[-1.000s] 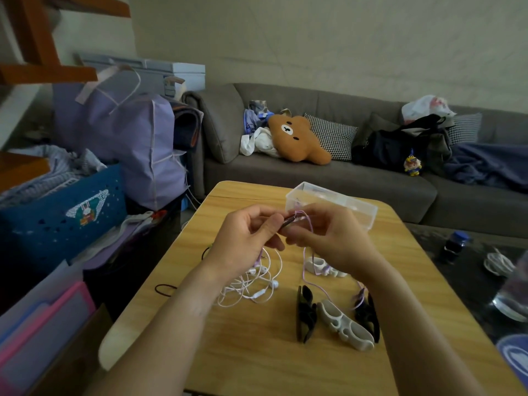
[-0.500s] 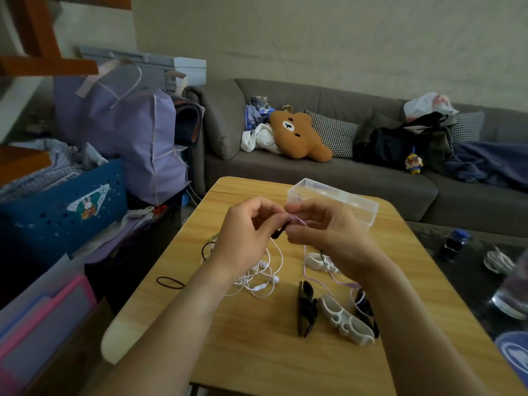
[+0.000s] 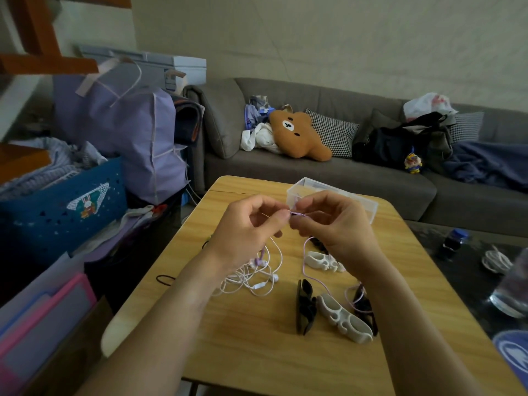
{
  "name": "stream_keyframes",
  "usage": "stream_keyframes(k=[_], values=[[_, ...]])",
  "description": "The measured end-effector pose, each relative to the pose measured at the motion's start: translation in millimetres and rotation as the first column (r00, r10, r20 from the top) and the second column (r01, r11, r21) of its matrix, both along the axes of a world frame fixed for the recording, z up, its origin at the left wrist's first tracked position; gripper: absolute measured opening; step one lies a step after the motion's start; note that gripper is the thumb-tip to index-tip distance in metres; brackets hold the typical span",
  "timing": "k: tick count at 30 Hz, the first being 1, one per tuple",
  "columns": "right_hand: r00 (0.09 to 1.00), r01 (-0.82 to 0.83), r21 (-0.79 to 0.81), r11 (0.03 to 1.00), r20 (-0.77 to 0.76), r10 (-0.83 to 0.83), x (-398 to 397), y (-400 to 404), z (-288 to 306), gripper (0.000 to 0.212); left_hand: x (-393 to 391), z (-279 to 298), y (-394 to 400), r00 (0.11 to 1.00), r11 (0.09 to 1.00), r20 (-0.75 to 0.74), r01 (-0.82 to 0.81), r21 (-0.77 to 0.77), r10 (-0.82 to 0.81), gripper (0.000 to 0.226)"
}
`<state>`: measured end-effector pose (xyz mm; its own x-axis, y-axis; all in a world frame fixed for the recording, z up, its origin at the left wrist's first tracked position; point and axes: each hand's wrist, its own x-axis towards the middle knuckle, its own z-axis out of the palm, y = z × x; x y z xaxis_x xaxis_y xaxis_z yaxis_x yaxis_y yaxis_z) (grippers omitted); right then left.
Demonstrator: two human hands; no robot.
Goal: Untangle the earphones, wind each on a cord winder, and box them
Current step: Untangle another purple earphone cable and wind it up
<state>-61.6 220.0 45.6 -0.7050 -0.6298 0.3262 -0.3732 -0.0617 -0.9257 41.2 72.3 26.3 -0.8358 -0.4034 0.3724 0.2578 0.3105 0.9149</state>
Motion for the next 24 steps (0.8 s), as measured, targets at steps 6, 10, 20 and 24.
stream_keyframes(k=[6,10,20,24], values=[[0.996,-0.076,-0.027,0.997,0.045,0.077,0.6,4.2,0.6,0.031,2.5,0.1,-2.7,0.998,0.997,-0.050,-0.049,-0.057,0.046,0.012],[0.997,-0.055,0.028,0.998,0.052,0.053,0.1,5.3,1.1,0.019,5.5,3.6,-2.7,0.997,0.999,-0.062,-0.035,-0.007,0.035,0.015],[0.994,-0.063,0.016,0.998,0.085,0.062,7.6,-1.1,-0.5,0.010,5.9,1.4,-1.3,0.957,0.959,-0.170,-0.256,-0.125,0.233,0.020],[0.999,-0.039,0.045,0.998,0.027,0.038,7.9,-1.5,0.3,0.014,7.4,1.7,-2.8,0.937,0.912,-0.216,-0.326,-0.248,0.275,0.012]])
